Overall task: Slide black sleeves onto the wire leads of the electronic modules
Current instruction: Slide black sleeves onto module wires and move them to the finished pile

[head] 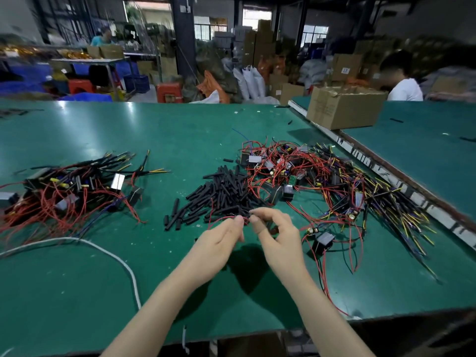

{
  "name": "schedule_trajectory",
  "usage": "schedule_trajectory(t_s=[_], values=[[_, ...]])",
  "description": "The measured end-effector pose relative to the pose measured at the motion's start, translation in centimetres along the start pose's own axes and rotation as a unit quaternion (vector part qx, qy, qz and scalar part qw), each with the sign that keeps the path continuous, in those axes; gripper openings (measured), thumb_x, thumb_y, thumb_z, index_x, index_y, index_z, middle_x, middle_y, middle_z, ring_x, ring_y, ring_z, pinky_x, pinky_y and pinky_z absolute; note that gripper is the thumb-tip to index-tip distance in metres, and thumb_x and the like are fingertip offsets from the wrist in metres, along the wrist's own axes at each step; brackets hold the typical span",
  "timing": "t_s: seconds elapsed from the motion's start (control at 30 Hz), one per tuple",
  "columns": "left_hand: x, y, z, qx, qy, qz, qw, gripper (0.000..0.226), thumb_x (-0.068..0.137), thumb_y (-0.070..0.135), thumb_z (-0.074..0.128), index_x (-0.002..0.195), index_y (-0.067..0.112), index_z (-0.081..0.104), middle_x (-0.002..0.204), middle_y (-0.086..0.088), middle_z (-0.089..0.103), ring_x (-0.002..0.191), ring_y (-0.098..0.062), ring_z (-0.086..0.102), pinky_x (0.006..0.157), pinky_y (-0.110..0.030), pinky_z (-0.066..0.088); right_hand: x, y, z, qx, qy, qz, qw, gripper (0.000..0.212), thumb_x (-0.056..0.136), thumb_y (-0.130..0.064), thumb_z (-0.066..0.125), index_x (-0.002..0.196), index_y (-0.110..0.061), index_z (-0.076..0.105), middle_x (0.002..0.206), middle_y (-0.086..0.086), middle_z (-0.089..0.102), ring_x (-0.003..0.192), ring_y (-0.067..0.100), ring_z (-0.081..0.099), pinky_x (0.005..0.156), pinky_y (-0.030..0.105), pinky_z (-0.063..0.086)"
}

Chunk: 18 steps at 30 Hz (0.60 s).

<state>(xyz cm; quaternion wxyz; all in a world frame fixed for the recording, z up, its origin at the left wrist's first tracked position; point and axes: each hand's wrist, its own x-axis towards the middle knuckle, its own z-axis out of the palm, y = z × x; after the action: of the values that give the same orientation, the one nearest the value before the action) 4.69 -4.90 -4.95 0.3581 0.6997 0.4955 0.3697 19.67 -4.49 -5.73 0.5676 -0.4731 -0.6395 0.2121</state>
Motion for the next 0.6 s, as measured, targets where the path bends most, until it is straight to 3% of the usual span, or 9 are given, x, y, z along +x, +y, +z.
schedule_trajectory(t_s=[0.13, 0.33, 0.47, 0.6], values=[[0.4, -0.5, 0.2, -0.025, 0.015, 0.001, 1.000, 0.035, 0.087, 0.054, 0.030, 0.073, 0.028, 0.050, 0.065, 0.011, 0.045, 0.065, -0.008, 0.043, 0.073, -0.035, 0.040, 0.0, 0.0, 0.3, -0.025, -0.017, -0.018, 0.999, 0.029, 0.088, -0.017, 0.068, 0.086, -0.045, 0.059, 0.091, -0.026, 0.063, 0.099, -0.005, 0.049, 0.083, 0.006, 0.033], [1.0, -1.2, -0.1, 0.002, 0.052, 0.090, 0.995, 0.034, 0.092, 0.045, 0.048, 0.063, 0.029, 0.051, 0.064, 0.014, 0.051, 0.061, 0.000, 0.047, 0.060, -0.018, 0.037, 0.1, -0.2, 0.4, -0.007, -0.037, -0.019, 0.999, 0.007, 0.086, -0.034, 0.060, 0.086, -0.041, 0.060, 0.094, -0.026, 0.062, 0.100, -0.002, 0.050, 0.086, 0.009, 0.034], [1.1, -1.2, -0.6, -0.118, 0.039, 0.046, 0.991, 0.009, 0.077, 0.040, 0.061, 0.075, 0.036, 0.068, 0.067, 0.016, 0.063, 0.064, 0.004, 0.057, 0.065, -0.012, 0.045, 0.1, -0.1, 0.5, -0.034, -0.050, -0.031, 0.998, 0.010, 0.088, -0.024, 0.064, 0.087, -0.034, 0.063, 0.091, -0.021, 0.062, 0.101, 0.005, 0.051, 0.089, 0.014, 0.035], [1.2, -1.4, -0.5, -0.164, 0.033, 0.038, 0.985, 0.013, 0.071, 0.043, 0.065, 0.082, 0.041, 0.070, 0.064, 0.008, 0.064, 0.062, -0.003, 0.061, 0.062, -0.015, 0.047, 0.3, -0.2, 0.6, -0.016, -0.044, -0.022, 0.999, 0.010, 0.087, -0.027, 0.063, 0.086, -0.037, 0.061, 0.092, -0.019, 0.063, 0.100, 0.002, 0.051, 0.087, 0.013, 0.035]])
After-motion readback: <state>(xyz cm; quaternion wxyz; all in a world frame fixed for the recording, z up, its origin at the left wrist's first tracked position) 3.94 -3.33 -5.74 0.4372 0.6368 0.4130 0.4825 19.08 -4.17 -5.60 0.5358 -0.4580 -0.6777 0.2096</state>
